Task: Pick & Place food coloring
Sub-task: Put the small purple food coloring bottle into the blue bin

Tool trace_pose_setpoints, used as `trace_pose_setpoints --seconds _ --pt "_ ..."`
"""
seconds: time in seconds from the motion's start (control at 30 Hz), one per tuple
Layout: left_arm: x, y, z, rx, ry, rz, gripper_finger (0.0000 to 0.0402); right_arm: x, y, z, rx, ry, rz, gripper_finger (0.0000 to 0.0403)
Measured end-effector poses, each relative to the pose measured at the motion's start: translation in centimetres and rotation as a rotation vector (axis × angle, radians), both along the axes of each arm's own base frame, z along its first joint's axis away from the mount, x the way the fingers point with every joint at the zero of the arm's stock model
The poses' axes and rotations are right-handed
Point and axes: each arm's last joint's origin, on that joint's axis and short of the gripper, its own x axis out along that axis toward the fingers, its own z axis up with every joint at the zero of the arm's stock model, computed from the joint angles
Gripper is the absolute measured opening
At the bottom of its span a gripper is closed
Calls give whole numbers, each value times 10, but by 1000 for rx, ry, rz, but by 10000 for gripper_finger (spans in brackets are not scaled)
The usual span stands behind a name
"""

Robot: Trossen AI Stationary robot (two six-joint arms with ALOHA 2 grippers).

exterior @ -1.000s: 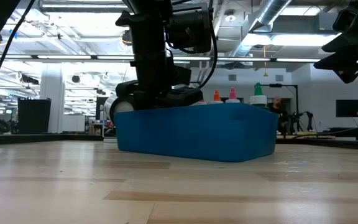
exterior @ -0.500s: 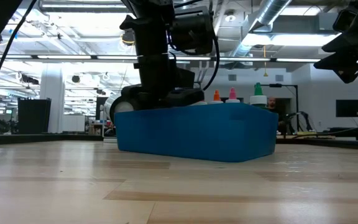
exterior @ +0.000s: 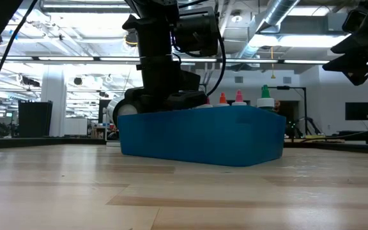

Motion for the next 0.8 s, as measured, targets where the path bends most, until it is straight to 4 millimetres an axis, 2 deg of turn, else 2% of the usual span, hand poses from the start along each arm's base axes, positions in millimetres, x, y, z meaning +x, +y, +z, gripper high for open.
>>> trace_pose_setpoints --seconds 0.2,0.43,0.8 --pt "-1 0 0 0 16 0 84 0 0 0 0 0 0 185" --pt "-2 1 12 32 89 -43 70 0 0 0 0 0 0 182" --pt "1 0 18 18 98 -112 70 0 0 0 1 0 0 185"
